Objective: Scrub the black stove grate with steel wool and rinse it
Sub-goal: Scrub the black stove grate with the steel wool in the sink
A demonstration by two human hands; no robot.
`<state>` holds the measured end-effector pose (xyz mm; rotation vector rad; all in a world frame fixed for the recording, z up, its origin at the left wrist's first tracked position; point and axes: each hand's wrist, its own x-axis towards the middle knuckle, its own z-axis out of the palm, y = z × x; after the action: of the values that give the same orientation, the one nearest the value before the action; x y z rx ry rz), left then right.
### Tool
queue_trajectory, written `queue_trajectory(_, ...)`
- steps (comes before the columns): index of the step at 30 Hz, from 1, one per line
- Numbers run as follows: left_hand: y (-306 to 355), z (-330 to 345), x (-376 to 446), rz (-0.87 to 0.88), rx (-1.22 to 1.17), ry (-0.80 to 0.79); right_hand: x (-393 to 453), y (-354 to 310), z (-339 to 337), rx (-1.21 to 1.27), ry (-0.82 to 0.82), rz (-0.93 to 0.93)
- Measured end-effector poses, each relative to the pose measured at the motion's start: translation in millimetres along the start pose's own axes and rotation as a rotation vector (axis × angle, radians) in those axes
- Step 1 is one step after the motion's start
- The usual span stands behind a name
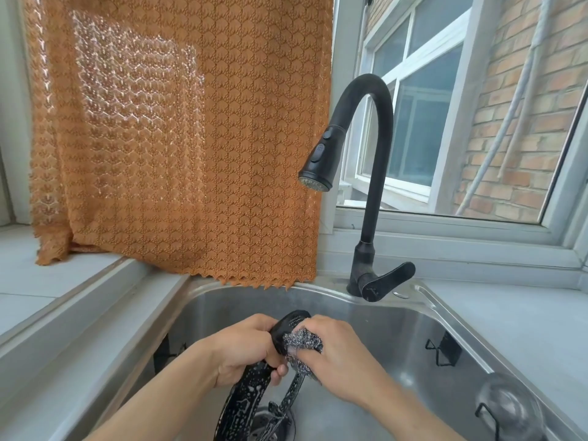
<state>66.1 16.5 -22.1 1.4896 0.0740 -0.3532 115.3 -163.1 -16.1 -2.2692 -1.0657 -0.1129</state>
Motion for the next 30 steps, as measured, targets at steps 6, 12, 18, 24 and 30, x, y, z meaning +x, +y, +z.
queue_trajectory(6,1,-3,0,-0.007,-0.029,0.037,-4,13,-5,0.076,-0.101,0.180)
queue_trajectory(12,1,0,0,0.000,-0.066,0.070,-1,17,-2,0.673,0.022,0.554)
queue_trajectory(18,6,15,-4,0.089,-0.018,0.059,0,10,-4,1.147,0.006,0.711)
queue_trajectory(24,9,28,-10,0.143,0.038,0.042,1,13,-11,1.142,0.143,0.720)
queue_trajectory(30,12,23,-13,0.063,0.138,0.116,-1,13,-7,0.966,0.135,0.698)
